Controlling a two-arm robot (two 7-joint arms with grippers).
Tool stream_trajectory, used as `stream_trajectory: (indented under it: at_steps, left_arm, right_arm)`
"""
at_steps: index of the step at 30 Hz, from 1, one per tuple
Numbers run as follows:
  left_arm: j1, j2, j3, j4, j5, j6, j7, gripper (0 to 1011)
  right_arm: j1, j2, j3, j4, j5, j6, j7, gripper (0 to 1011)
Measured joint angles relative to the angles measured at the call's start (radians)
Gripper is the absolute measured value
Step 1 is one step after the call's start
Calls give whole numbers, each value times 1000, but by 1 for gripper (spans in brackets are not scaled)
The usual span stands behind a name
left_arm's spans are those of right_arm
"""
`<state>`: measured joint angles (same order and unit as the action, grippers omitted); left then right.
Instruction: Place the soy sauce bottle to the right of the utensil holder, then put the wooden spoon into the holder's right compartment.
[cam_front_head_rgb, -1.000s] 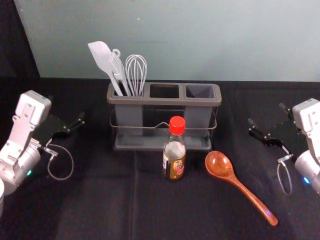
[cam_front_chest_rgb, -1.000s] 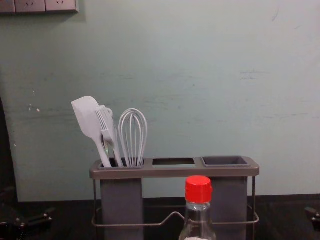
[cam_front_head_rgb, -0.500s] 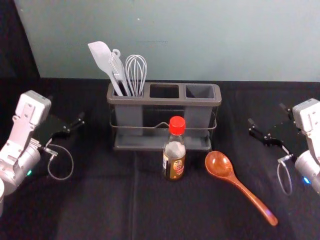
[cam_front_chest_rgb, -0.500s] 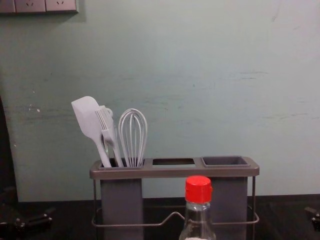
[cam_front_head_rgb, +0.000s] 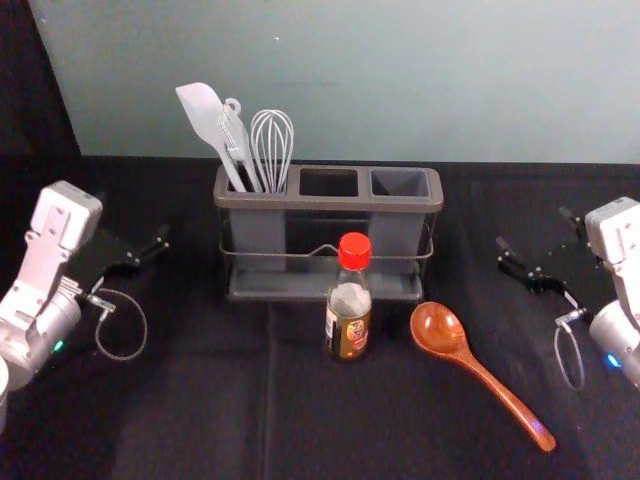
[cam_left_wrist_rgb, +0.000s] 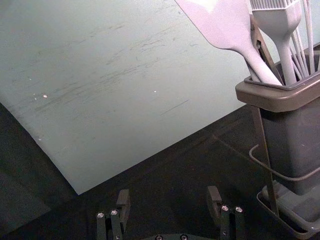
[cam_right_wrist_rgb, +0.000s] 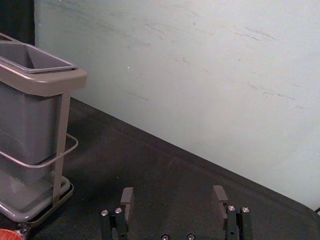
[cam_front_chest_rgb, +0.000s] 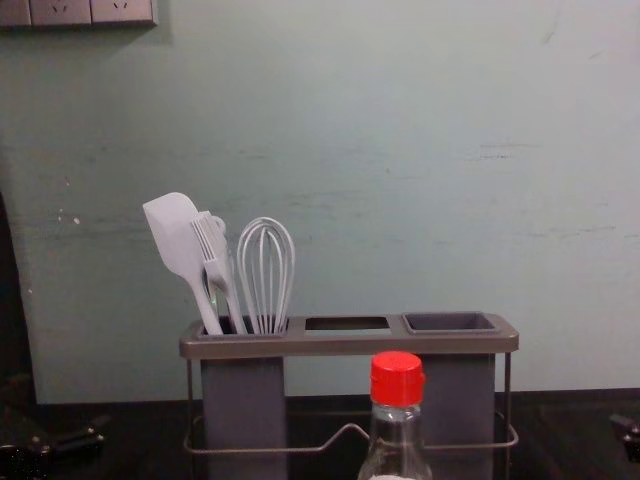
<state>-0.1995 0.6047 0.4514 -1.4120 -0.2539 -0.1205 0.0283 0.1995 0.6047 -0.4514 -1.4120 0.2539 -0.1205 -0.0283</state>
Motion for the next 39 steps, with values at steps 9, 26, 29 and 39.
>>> stream_trajectory:
  at_steps: [9, 26, 29, 39]
  left_arm:
    - [0, 0, 0, 0, 0, 0, 0, 1005]
    - [0, 0, 0, 0, 0, 0, 0, 1005]
    - [0, 0, 0, 0, 0, 0, 0, 1005]
    - [0, 0, 0, 0, 0, 0, 0, 1005]
  right_arm:
    - [-31, 11, 8, -28, -7, 0, 20, 1003]
    - [-192, 78, 43, -278, 82, 194, 125, 1003]
    - [-192, 79, 43, -324, 116, 309, 155, 1003]
    - [-127, 59, 16, -363, 136, 535, 226, 1003]
